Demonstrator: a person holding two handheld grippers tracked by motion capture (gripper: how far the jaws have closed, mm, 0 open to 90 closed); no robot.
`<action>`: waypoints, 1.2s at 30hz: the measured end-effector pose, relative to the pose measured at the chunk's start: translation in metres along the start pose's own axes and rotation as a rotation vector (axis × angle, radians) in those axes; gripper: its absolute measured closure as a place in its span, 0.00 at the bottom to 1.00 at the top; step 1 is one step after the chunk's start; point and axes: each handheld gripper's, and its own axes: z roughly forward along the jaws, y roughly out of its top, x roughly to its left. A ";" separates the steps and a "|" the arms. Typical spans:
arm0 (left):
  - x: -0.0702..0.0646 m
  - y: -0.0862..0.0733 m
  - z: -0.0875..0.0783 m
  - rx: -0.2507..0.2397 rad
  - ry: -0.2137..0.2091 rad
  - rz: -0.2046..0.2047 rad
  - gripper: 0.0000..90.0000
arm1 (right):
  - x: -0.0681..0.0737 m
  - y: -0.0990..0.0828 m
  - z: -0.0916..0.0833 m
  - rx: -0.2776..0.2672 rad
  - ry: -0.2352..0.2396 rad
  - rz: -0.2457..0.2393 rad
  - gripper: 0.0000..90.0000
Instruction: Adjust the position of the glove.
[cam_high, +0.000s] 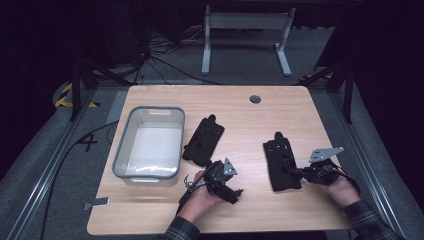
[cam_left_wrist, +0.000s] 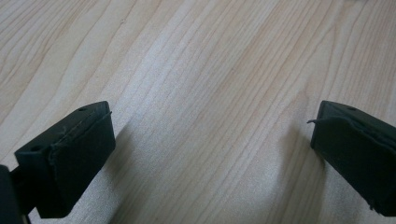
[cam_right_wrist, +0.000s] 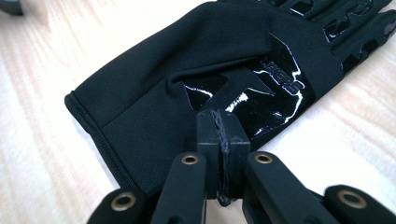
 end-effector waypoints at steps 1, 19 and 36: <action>0.000 0.000 0.000 0.000 0.000 0.000 0.00 | 0.000 0.000 0.000 0.000 0.000 0.000 0.99; 0.000 0.000 0.000 0.000 0.000 0.000 0.00 | 0.028 -0.026 -0.021 0.014 0.029 -0.007 0.99; 0.000 0.000 0.000 0.000 0.000 0.000 0.00 | 0.034 -0.027 -0.029 -0.039 0.036 -0.022 0.86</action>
